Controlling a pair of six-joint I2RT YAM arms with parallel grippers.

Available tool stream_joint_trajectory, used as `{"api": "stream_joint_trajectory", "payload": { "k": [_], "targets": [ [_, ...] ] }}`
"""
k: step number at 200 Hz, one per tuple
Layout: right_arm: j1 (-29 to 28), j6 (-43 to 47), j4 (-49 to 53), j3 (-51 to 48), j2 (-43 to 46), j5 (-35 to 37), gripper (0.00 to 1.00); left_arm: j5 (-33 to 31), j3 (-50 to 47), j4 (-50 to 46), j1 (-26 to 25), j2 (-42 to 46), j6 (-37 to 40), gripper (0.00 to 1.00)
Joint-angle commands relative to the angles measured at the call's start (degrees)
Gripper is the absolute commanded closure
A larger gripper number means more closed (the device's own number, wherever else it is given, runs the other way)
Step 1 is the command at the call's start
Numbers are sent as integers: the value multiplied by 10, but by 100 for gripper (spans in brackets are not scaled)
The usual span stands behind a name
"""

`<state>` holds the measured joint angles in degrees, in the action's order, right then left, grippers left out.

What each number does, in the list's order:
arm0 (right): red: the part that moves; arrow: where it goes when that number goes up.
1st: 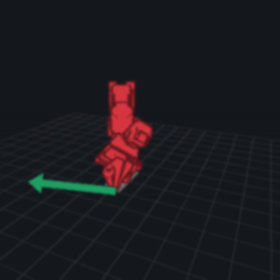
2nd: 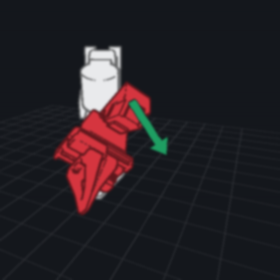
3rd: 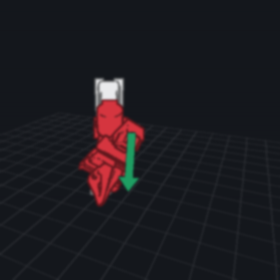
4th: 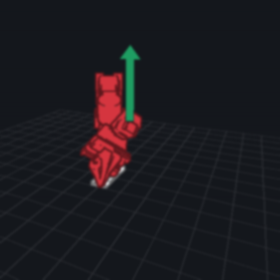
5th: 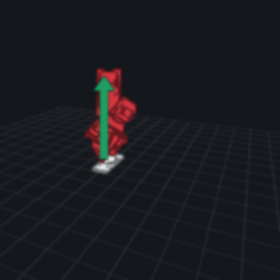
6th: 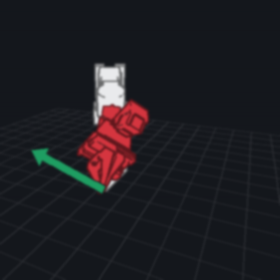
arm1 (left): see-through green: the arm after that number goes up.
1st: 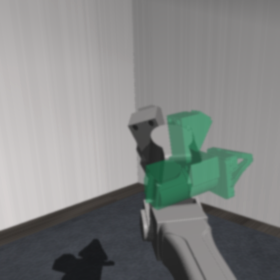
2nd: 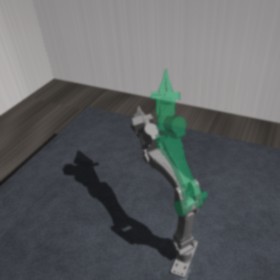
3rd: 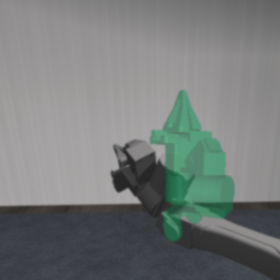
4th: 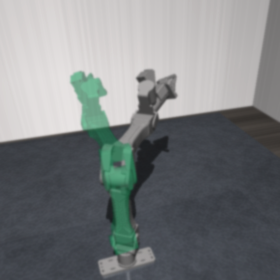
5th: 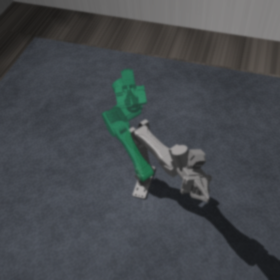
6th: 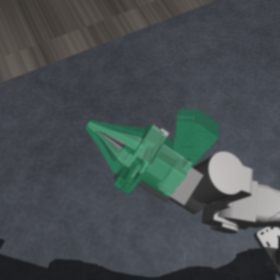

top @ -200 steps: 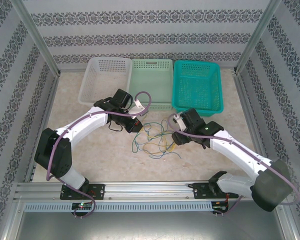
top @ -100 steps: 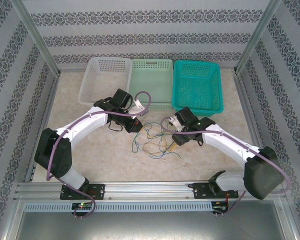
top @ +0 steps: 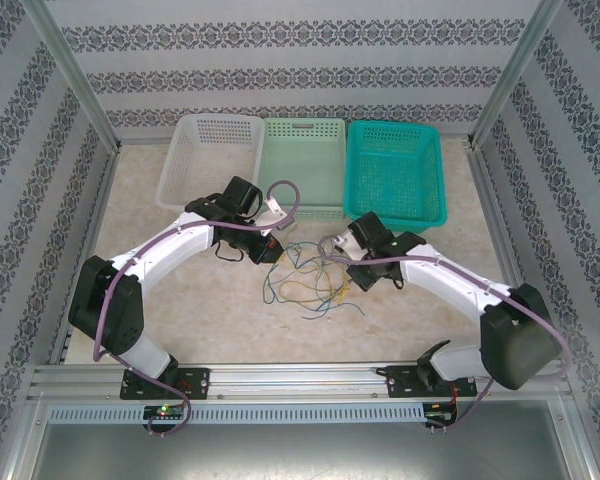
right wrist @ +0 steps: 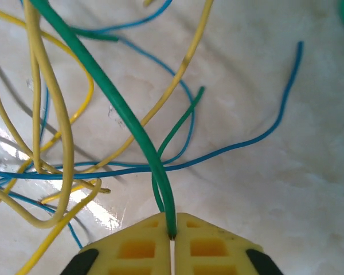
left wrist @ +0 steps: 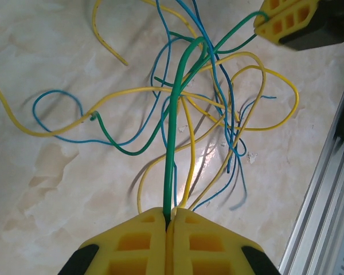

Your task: Untangle the cables

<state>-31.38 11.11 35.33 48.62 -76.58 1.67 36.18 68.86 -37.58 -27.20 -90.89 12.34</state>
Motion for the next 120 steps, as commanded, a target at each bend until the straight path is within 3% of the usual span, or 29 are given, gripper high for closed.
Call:
{"api": "stream_joint_trajectory", "payload": {
  "k": [1,71,120],
  "targets": [
    [9,1,-14,-14,58,-24,99,4,-6,2,10,14,-7,100],
    [18,-8,39,13,205,-94,100,-92,-3,-12,12,-5,-13,99],
    [47,-35,22,40,283,-146,100,-96,3,-13,11,-24,-19,98]
  ]
}}
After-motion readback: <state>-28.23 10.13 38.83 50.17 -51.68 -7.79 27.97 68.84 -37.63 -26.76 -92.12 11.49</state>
